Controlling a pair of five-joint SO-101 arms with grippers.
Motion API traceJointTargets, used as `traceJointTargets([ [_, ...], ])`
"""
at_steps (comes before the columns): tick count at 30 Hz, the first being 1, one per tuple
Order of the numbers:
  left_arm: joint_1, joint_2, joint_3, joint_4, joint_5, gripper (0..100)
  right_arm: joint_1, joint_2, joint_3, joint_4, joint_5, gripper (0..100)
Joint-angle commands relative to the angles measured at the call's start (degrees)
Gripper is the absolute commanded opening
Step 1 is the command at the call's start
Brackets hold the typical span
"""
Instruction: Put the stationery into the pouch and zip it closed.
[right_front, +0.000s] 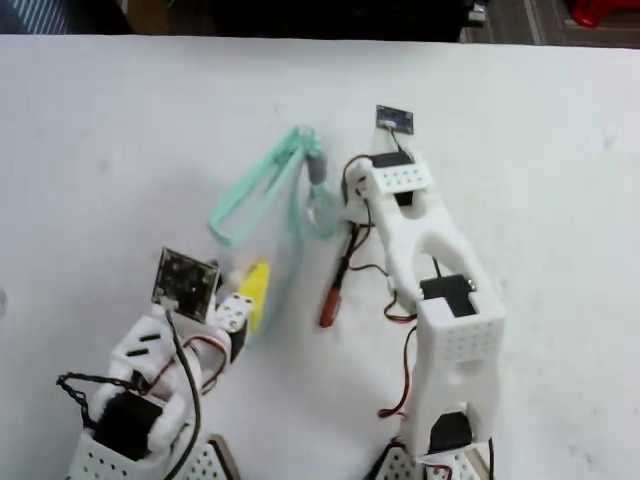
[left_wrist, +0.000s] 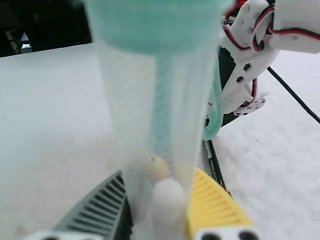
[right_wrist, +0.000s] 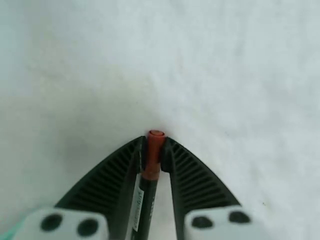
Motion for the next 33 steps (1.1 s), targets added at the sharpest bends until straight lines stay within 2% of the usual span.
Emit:
traceJointTargets([
  [1,1.01,-0.66,-0.70,-0.53,-0.44,9,0.75,-3.21,-1.05,2.24,0.97,1.6],
  [7,0.57,-0.66,-0.18,-0.53,-0.44,9,0.31,-3.21,-1.05,3.21,0.97,1.6],
  [12,0.57,-0.66,-0.09,-0.53,-0.44,10,1.27,-8.57,-4.13,10.59,0.97,1.6],
  [16,0.57,-0.66,-0.09,-0.53,-0.44,10,2.33,-18.24,-7.74,17.45,1.67,1.6],
  [19,0.57,-0.66,-0.09,-0.09,-0.79,10,2.24,-26.86,-9.85,20.26,7.82,1.6],
  [23,0.66,-0.57,-0.09,-0.09,-5.27,10,1.54,-40.92,-13.45,23.52,14.77,1.6],
  [27,0.57,-0.57,-0.09,-0.35,-5.27,10,0.75,-56.92,-16.18,24.57,16.88,1.6],
  [30,0.57,-0.57,-0.09,-0.44,-5.27,10,-2.59,-68.00,-16.00,24.48,17.05,1.6],
  [33,0.57,-0.57,0.44,-0.44,-5.27,10,-8.92,-76.18,-13.27,22.37,17.14,1.6],
])
